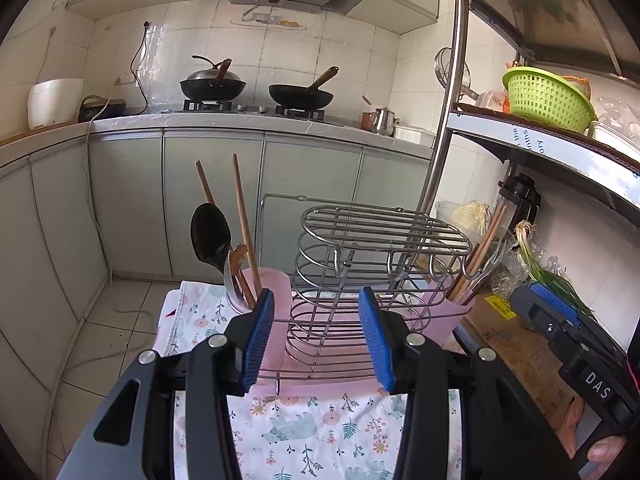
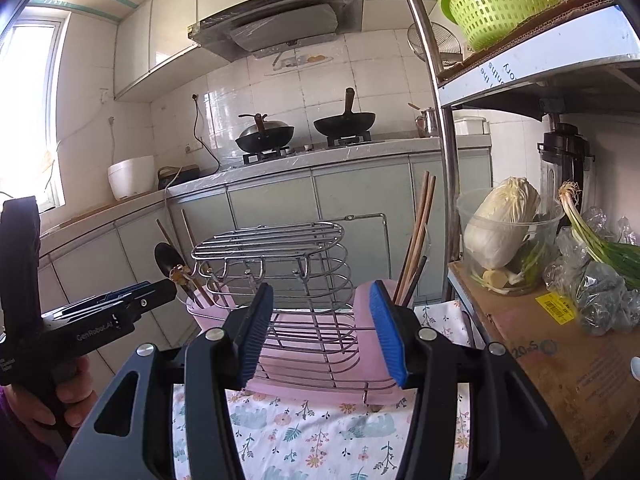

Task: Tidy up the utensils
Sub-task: 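Raise both open tools away from the holder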

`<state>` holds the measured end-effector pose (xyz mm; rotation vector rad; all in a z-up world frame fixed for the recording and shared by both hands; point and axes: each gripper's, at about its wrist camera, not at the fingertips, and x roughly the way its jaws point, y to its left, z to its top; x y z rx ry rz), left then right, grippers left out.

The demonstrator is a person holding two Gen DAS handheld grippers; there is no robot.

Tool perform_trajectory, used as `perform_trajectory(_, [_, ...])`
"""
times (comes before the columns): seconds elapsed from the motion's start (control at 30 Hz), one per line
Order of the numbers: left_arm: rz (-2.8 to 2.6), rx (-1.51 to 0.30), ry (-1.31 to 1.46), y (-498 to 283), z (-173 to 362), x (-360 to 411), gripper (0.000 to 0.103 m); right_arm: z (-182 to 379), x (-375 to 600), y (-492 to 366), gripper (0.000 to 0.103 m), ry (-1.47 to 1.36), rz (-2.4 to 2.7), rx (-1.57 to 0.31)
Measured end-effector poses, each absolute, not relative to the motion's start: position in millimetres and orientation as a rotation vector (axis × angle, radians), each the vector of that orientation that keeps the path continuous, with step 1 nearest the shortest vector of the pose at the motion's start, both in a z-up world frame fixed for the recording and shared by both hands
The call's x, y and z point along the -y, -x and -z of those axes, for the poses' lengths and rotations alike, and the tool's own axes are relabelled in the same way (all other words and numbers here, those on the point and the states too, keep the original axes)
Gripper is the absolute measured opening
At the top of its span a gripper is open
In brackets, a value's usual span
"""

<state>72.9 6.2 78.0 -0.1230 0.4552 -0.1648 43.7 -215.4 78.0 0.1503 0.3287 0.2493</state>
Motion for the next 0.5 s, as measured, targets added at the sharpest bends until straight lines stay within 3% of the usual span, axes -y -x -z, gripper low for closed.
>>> perform_trajectory(0.5, [0.117,-0.403,0.140,-48.9,-80.5,-7.0,0.043,-72.8,207.9,-31.7,0.062,-0.144,-0.230,-0.321])
